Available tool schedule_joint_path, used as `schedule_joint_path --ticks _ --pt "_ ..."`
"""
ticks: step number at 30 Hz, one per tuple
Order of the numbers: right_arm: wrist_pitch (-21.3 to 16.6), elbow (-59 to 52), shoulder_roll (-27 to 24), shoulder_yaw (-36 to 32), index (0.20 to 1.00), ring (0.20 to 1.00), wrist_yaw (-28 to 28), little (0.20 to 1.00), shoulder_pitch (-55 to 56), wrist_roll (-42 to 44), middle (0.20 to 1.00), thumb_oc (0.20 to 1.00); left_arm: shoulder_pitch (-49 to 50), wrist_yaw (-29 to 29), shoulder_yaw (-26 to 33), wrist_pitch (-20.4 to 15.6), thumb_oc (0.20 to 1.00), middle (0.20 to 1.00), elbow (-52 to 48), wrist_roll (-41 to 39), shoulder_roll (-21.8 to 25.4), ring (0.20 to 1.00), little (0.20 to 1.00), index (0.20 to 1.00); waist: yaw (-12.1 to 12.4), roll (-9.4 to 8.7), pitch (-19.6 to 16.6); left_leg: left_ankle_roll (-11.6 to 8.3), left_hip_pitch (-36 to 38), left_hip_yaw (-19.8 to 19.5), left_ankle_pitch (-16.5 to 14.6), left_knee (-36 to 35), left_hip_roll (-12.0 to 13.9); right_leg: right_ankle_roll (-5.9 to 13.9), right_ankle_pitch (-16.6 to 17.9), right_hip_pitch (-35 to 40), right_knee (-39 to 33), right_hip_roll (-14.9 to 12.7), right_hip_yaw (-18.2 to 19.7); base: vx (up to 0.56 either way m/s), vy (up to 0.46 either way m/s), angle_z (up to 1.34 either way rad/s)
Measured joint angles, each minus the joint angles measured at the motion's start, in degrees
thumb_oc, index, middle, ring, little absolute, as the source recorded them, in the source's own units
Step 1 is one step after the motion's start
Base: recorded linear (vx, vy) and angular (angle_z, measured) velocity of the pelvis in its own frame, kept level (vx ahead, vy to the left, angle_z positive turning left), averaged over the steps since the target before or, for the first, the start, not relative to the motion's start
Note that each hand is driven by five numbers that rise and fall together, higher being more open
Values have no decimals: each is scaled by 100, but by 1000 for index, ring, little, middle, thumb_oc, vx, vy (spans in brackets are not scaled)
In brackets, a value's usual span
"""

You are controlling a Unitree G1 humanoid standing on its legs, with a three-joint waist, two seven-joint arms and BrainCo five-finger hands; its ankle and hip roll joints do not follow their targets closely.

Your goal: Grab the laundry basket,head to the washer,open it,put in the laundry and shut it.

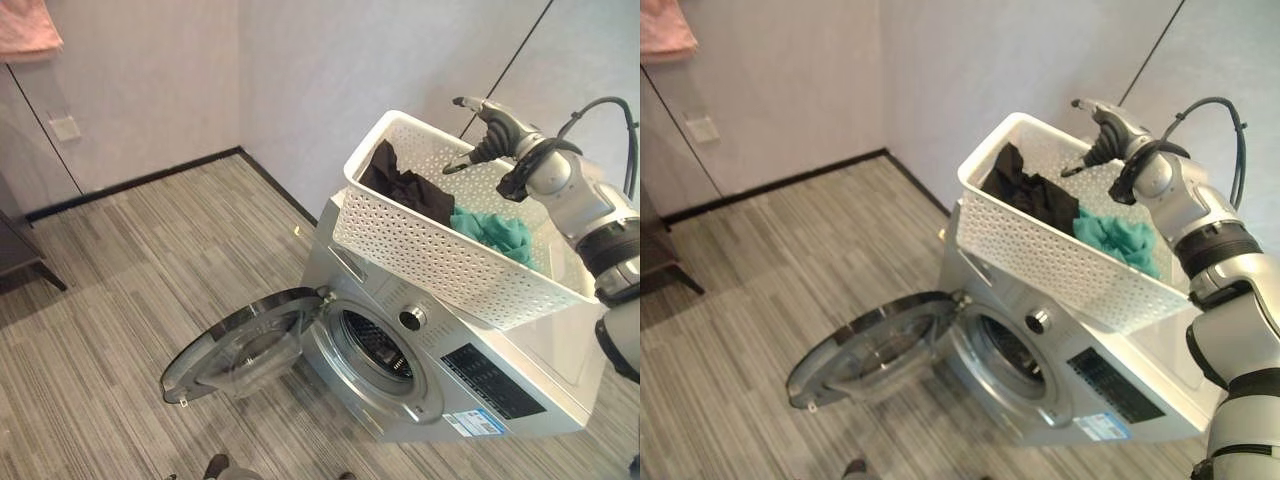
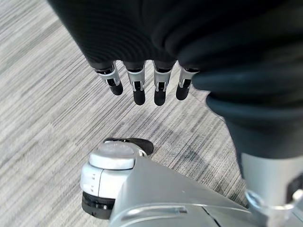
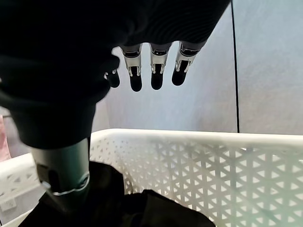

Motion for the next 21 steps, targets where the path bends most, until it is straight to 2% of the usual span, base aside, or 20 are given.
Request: schedule_joint_path --ticks 2,5,16,21 --pt "13 -684 -334 0 1000 1000 79 1000 48 55 1000 1000 1 -1 -15 -49 1000 1000 -34 -1 76 1000 1000 1000 -9 -74 67 -40 -74 8 10 2 37 -25 -5 -92 0 37 16 4 -14 -5" --pt "-67 -1116 -552 2 1000 1000 147 1000 141 163 1000 1000 9 -9 -8 -50 1000 1000 -18 -67 101 1000 1000 1000 -40 -99 69 -66 -62 27 16 -15 104 -60 14 -105 0 101 26 19 -2 -6" --pt "-125 -1362 -589 307 1000 1000 556 1000 310 280 1000 1000 -5 -139 -47 -54 1000 1000 -197 -162 99 1000 1000 1000 -56 -104 79 -103 68 179 44 -102 128 -84 17 -105 0 131 183 10 8 -7" --pt "-123 -1189 -459 485 1000 1000 694 1000 297 276 1000 1000 -2 -166 -17 -74 1000 1000 -232 -194 153 1000 1000 1000 7 -214 101 -118 -38 160 52 -87 146 -88 15 -187 0 148 173 7 -1 0"
